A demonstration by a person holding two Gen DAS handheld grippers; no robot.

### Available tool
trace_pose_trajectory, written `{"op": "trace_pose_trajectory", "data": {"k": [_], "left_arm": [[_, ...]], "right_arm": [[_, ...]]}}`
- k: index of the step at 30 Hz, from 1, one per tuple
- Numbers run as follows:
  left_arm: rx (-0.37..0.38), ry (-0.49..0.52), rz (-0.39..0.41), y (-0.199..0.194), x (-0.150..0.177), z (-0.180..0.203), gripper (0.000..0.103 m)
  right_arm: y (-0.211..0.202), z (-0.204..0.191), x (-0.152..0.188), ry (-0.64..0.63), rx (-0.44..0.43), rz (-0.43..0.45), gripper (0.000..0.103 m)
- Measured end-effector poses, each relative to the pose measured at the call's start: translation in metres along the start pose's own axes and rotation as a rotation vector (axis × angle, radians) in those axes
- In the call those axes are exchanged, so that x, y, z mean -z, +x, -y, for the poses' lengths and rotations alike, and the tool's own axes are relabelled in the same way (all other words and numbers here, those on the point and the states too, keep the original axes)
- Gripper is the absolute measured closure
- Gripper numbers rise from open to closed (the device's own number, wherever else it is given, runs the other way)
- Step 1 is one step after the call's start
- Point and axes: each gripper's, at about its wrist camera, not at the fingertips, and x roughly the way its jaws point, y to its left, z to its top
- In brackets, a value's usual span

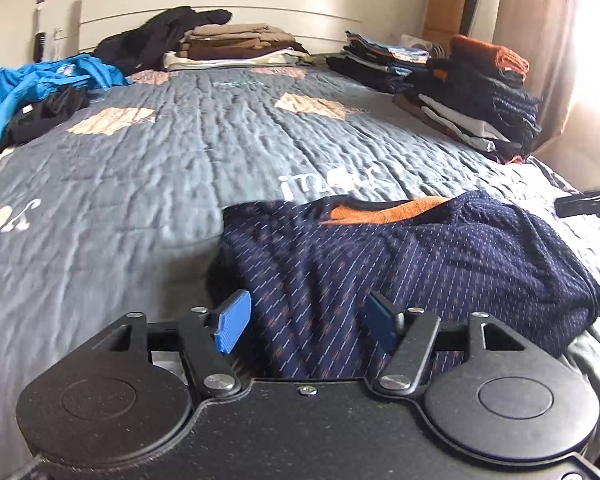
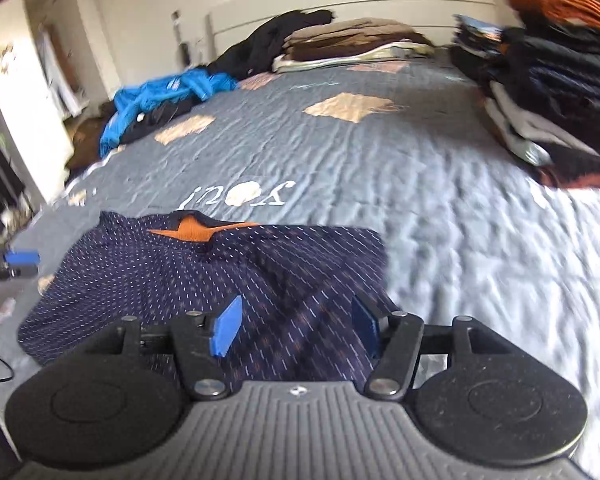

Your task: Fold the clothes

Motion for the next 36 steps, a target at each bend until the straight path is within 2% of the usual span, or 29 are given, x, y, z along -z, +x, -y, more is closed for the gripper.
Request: {"op": "trace_pose_trajectory", "data": {"k": [6, 10, 13, 22, 25, 27, 31, 33, 34, 36], "left_arm": [[-0.105, 0.216, -0.007, 0.045, -0.012, 0.022, 0.04], [-0.137, 0.185, -0.053, 0.075, -0.011, 0.011, 0.04], [-0.179, 0.198, -0.074, 0.092, -0.008, 0.004, 0.04], [-0.187, 0.09, -0.041, 0.11, -0.023, -0.024, 0.039], [-0.227, 0.066, -0.011, 0.114, -0.023, -0.027, 0.041], [-0.254, 0.035, -0.006, 0.117, -0.021, -0.031, 0.04], [-0.249, 0.036, -0.014, 0.116, -0.019, -0.036, 0.04], [-0.188, 0.02, 0.001, 0.108, -0.023, -0.037, 0.041], [-0.156, 0.011, 0.009, 0.104, -0.026, -0.038, 0.041], [-0.144, 0.012, 0.023, 0.1, -0.03, -0.034, 0.041]], "right_arm": [[0.056, -0.033, -0.032, -0.196, 0.032, -0.037, 0.036], [0.083, -0.05, -0.042, -0.341, 0.031, -0.077, 0.034], [0.101, -0.06, -0.041, -0.428, 0.007, -0.119, 0.033], [0.154, -0.049, -0.047, -0.425, 0.08, -0.159, 0.033], [0.161, -0.041, -0.049, -0.402, 0.124, -0.13, 0.033], [0.165, -0.033, -0.054, -0.34, 0.164, -0.091, 0.033], [0.176, -0.017, -0.06, -0.262, 0.232, -0.061, 0.034], [0.172, -0.012, -0.065, -0.238, 0.178, -0.064, 0.034], [0.166, -0.011, -0.068, -0.219, 0.11, -0.075, 0.034], [0.154, -0.013, -0.071, -0.207, -0.031, -0.105, 0.034]]}}
